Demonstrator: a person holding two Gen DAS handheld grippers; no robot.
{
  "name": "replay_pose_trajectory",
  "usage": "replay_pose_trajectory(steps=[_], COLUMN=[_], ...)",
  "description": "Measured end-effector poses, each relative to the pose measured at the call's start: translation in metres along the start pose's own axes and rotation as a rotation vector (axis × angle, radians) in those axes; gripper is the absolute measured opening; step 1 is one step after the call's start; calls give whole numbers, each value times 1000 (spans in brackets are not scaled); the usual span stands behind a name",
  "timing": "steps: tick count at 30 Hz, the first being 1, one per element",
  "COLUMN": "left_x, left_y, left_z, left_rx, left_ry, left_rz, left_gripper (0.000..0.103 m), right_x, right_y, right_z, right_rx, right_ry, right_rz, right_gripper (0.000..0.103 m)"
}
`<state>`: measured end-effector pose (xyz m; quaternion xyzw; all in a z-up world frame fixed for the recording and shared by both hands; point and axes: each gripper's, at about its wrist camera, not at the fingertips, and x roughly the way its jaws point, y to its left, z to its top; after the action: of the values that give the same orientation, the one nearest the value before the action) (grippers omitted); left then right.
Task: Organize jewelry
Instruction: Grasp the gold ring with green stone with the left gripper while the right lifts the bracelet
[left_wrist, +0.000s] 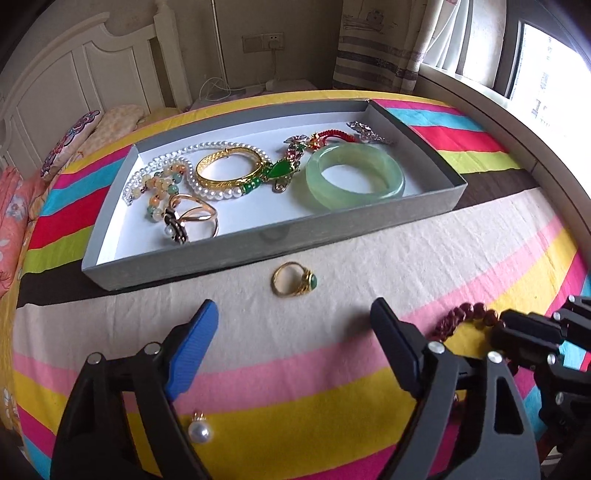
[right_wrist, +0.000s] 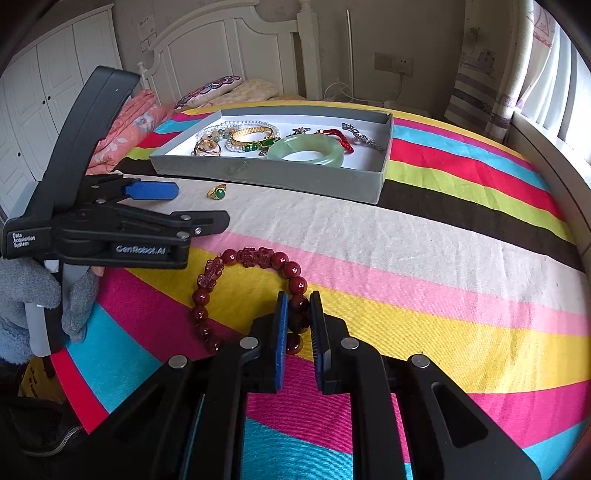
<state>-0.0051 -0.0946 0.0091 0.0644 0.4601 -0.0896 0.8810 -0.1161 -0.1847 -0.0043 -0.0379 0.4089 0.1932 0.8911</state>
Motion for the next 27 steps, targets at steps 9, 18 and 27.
replay_pose_trajectory(steps=[9, 18, 27], left_x=[6, -9, -37], left_y=[-18, -18, -4], left_z=[13, -9, -18], left_rx=[25, 54, 28], left_ry=[-29, -62, -115], left_rz=[-9, -22, -41], left_gripper=[36, 24, 24], right_x=[-1, -7, -29], right_y=[0, -3, 0], right_z=[-1, -2, -1], right_rx=[7, 17, 19], right_ry=[-3, -42, -158], right_rz=[11, 8, 17], right_gripper=[13, 13, 12])
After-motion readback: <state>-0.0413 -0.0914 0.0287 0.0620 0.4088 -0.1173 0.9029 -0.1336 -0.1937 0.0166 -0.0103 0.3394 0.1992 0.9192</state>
